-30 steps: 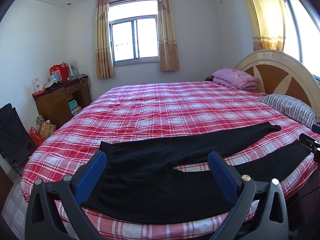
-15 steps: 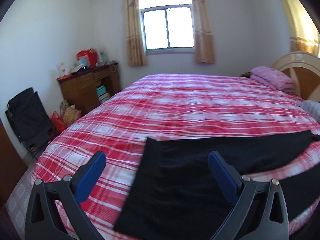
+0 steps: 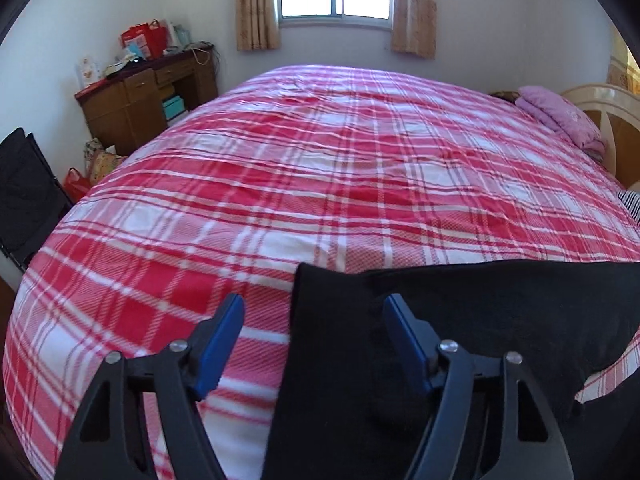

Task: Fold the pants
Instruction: 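Grasp the black pants with the left tool while the right tool grasps another part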

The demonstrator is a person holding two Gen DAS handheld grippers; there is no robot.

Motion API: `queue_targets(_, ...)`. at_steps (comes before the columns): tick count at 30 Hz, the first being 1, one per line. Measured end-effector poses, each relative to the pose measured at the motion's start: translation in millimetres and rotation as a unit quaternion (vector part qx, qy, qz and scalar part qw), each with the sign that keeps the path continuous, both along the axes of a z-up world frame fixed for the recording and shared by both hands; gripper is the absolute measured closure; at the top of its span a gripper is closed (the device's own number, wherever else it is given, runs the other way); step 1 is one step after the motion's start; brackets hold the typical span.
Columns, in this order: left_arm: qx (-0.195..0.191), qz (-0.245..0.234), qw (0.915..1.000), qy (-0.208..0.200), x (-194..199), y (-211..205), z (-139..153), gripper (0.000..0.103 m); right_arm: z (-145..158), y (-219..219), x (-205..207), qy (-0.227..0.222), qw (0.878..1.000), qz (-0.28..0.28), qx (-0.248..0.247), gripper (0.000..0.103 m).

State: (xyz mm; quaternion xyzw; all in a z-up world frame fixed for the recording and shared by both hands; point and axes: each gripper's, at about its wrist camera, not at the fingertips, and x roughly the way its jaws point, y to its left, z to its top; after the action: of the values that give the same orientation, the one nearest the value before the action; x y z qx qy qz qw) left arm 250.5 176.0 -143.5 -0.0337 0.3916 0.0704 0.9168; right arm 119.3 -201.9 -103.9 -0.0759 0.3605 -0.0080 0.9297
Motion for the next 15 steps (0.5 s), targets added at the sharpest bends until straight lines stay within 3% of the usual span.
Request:
queue_targets(5,-0.014,-0.015,0.9992,0.036,25,6,-15,0.055,-8,-16,21,0.025,1.0,-0.01,0.002,0.018)
queue_targets(7,-0.016,-0.014,0.9987,0.047,28,8,-20,0.055,-10,-24,28,0.032,0.999,-0.015,0.009,0.018)
queue_targets(9,-0.021,-0.019,0.9982,0.053,30,11,-25,0.061,-11,-34,35,0.034,0.999,-0.021,0.014,0.02)
queue_targets(15,-0.036,-0.034,0.9971,0.058,37,14,-26,0.067,-12,-76,66,0.062,0.996,-0.05,0.041,0.038)
